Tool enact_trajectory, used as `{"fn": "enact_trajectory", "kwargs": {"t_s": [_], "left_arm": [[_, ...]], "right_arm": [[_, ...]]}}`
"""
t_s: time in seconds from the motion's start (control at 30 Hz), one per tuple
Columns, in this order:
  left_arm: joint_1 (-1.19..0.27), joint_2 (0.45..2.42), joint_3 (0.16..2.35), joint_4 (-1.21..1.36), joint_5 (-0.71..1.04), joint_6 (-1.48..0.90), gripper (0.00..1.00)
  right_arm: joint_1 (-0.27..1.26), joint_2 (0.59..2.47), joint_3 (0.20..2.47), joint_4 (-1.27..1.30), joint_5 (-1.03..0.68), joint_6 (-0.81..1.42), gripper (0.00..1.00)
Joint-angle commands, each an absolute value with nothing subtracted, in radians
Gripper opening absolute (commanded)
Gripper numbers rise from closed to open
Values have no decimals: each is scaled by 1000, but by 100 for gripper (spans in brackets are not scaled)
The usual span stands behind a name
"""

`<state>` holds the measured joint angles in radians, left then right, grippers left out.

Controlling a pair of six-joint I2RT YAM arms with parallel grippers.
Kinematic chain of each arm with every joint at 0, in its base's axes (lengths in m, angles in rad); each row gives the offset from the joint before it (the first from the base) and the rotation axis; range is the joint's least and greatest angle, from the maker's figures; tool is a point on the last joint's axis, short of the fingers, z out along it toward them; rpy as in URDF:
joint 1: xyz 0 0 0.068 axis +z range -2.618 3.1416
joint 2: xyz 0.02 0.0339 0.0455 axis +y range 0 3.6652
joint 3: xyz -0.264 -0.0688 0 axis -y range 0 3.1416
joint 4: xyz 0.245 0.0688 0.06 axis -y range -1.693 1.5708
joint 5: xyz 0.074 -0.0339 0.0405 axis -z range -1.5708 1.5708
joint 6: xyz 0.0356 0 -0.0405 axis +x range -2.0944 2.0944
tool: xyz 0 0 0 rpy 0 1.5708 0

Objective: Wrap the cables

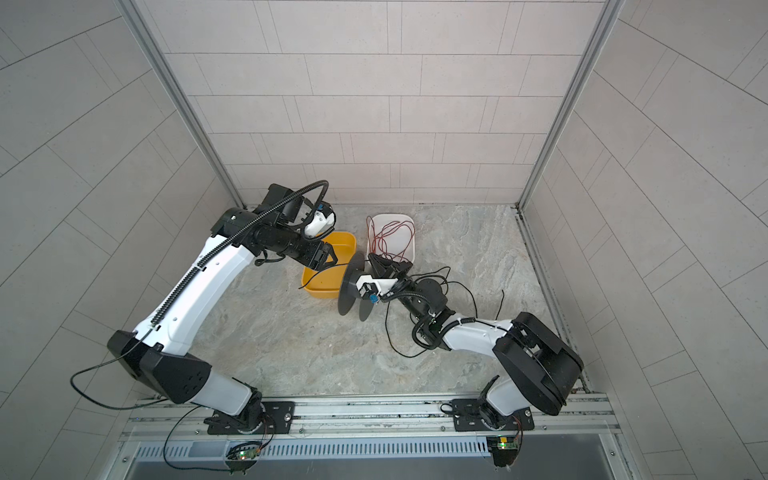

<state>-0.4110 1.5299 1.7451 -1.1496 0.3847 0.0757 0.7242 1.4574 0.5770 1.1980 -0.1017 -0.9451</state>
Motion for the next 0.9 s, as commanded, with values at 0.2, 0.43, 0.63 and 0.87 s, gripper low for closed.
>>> {"fn": "enact_trajectory", "kwargs": {"t_s": [0.2,0.43,0.63,0.87], "left_arm": [[-416,1507,1730,-1121,469,72,77],[-405,1500,1732,-1086,369,20,78],[-407,1524,1700,-1061,473,13,77],[-410,1561,1671,-1034,437,-3,81]], "right_arm": [[712,1464,604,1209,-128,-937,0],[686,1526,603,1240,-135,-896,0],[646,1574,607,1239,-160,-869,0],[610,1612,612,1224,-183,-883,0]]}}
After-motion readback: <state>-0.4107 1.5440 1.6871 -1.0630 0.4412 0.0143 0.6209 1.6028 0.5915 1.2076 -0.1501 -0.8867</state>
